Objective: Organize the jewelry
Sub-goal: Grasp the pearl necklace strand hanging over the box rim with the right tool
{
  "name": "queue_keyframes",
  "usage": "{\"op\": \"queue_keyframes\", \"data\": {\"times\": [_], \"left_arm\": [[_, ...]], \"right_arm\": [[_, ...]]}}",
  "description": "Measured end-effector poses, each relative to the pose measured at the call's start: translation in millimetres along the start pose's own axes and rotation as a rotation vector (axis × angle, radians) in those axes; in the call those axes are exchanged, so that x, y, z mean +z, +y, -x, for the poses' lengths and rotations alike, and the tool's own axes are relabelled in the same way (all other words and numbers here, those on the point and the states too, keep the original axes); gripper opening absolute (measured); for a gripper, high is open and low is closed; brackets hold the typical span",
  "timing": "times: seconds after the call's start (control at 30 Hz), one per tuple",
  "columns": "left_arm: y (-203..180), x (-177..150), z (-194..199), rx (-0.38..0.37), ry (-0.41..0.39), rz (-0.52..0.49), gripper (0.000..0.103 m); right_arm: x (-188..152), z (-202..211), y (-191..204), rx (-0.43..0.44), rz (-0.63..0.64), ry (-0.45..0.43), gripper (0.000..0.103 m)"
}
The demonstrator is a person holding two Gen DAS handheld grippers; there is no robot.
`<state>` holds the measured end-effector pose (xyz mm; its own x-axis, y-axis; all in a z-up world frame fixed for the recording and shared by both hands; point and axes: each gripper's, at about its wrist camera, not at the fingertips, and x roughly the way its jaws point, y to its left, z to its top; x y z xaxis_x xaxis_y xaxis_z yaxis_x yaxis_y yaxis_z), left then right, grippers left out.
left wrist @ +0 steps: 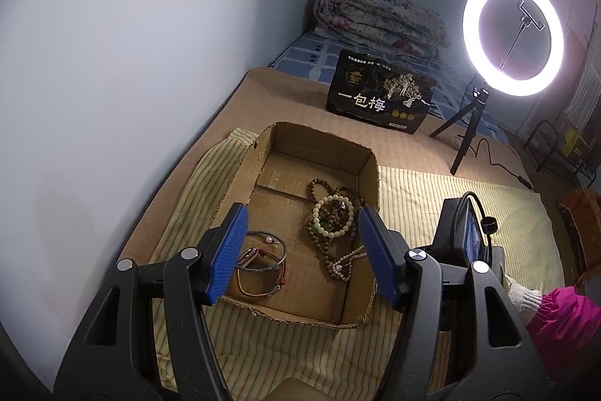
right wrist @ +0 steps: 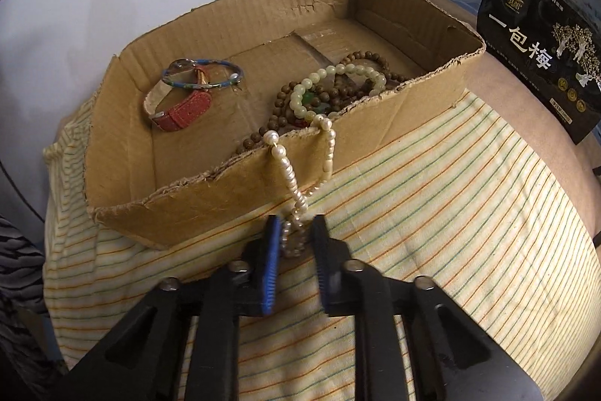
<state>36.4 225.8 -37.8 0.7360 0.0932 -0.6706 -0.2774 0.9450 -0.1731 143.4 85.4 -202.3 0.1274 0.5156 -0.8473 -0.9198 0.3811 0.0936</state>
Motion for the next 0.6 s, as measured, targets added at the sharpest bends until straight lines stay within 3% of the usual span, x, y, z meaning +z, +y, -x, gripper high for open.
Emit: {"op": "queue_keyframes", "data": {"times": [0.07, 0.23, 0.6], "left_arm": [[0, 0, 0, -0.001, -0.001, -0.001, 0.063], [3, 1, 2, 0.002, -0.009, 0.007, 0.063], [8, 2, 13, 0.005, -0.034, 0.032, 0.063]], "right_arm": [[0, -1, -4, -0.004, -0.005, 0.001, 0.003], [-3, 11, -6, -0.039, -0.021, -0.011, 0.003], [-1, 79, -6, -0.059, -0.065, -0.116, 0.003]]}}
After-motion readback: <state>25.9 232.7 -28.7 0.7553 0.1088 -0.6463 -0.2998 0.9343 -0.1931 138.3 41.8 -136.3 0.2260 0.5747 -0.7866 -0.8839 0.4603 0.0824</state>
